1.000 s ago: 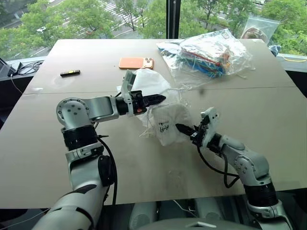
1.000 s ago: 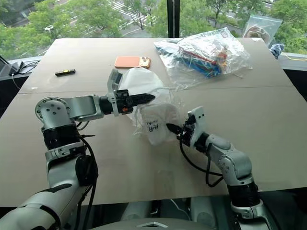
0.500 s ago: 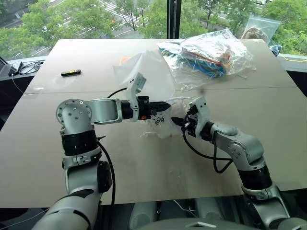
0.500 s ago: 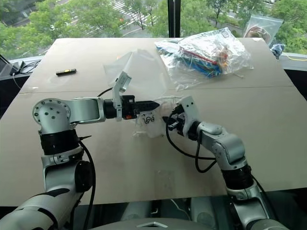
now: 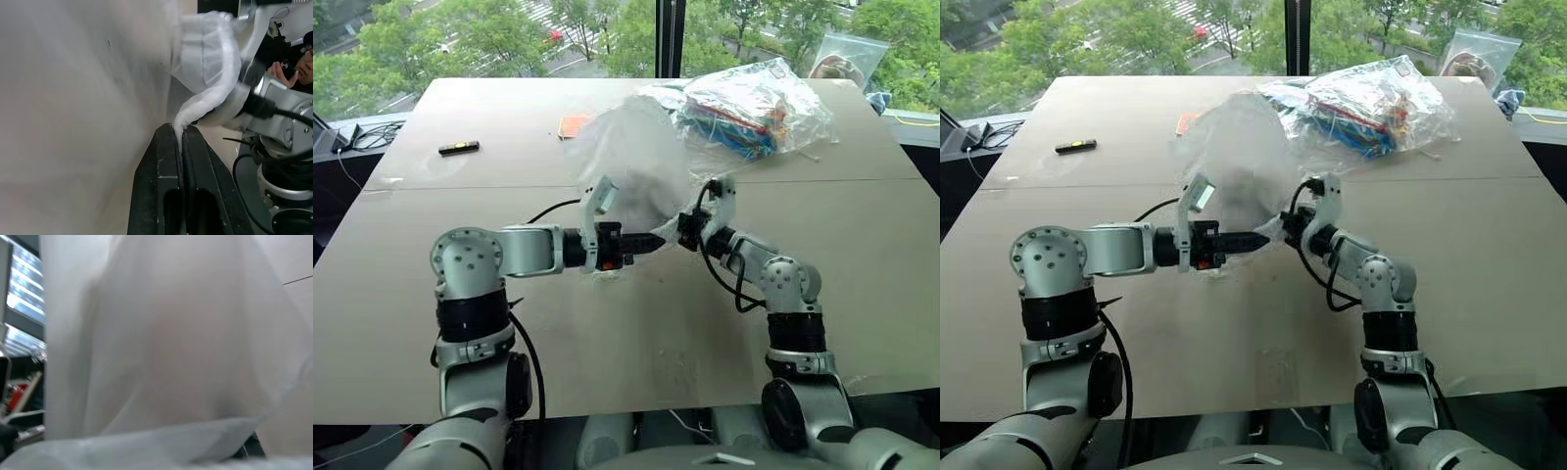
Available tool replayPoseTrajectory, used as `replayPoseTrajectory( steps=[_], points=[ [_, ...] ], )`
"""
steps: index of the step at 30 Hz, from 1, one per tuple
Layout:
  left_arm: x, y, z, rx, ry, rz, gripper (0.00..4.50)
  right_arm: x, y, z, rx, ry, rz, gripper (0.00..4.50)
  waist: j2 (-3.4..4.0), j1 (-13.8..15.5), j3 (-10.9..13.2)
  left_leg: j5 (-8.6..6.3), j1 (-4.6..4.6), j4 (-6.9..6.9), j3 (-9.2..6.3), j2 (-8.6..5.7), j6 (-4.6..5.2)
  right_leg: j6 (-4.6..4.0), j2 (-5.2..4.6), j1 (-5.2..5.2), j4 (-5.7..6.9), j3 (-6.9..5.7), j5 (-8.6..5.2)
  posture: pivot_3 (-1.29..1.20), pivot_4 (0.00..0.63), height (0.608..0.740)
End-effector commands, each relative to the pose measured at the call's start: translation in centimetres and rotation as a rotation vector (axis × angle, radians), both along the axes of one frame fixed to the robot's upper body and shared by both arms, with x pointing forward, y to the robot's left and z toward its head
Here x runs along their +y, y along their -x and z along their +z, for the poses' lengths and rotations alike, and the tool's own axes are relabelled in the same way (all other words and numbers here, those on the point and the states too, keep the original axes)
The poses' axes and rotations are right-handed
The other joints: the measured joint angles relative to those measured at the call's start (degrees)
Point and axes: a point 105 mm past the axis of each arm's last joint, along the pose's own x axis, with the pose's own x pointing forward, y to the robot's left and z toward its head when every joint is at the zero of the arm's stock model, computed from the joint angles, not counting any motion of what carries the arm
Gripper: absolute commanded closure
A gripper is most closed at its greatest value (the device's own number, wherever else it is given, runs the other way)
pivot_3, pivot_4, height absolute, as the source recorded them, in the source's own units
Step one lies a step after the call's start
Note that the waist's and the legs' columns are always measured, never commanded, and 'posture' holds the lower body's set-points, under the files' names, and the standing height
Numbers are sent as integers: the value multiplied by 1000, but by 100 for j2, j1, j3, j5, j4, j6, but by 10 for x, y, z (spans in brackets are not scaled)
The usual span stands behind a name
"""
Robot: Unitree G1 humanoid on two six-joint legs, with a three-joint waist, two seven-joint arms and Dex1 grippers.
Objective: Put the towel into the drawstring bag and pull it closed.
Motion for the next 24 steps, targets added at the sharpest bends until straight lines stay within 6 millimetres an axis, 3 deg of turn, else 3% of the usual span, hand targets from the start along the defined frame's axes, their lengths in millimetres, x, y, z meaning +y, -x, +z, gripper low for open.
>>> replayPoseTrajectory(
  steps=[1,3,6,8,10,13,16,17,19,24],
  points=[
    [0,-3,13,-40,38,6,4500,-5,-6,20,-47,-109,-28,4446,1,-5,0,0,-2,0,-1,0,0,0,0,-1,0,-1,0,0,150,740],
    [-5,-4,20,-60,53,0,4500,8,-3,15,-89,-9,2,4446,2,-18,1,0,-1,-3,-1,-1,0,0,1,-2,0,-1,0,0,150,740],
    [-10,-9,26,-83,72,8,4500,39,17,-3,-200,215,151,4446,1,-49,1,0,2,-11,0,-1,0,0,6,-7,2,2,0,0,150,740],
    [-10,-12,27,-89,65,19,4500,48,25,-14,-243,287,207,4446,2,-72,1,1,6,-20,8,-1,-1,0,9,-12,3,11,-1,0,150,740],
    [-6,-16,24,-101,24,44,4500,41,20,-20,-237,305,168,3509,1,-76,1,2,6,-24,9,1,-2,0,14,-15,2,12,-1,0,150,740],
    [2,-23,20,-143,-36,94,4500,28,17,-14,-268,299,123,2232,1,-40,1,3,2,-23,9,1,-4,0,11,-16,1,11,0,0,150,740],
    [10,-33,22,-236,-62,132,4500,4,27,0,-431,459,89,719,3,19,2,2,1,-22,10,-4,-4,0,4,-15,-5,10,-1,0,150,740],
    [12,-35,24,-266,-68,133,4500,-5,36,5,-445,457,102,719,3,19,2,2,-7,-23,6,-7,-4,1,0,-17,-11,4,-1,0,150,740],
    [16,-37,25,-308,-99,107,4500,-18,54,10,-520,539,139,34,4,19,3,2,-10,-24,5,-7,-4,1,-1,-18,-17,4,-1,0,150,740],
    [19,-32,31,-442,-150,-30,4500,-48,58,4,-577,817,82,19,5,-31,3,2,-4,-35,13,-4,-4,1,7,-21,-23,9,-2,0,150,740]
  ],
)
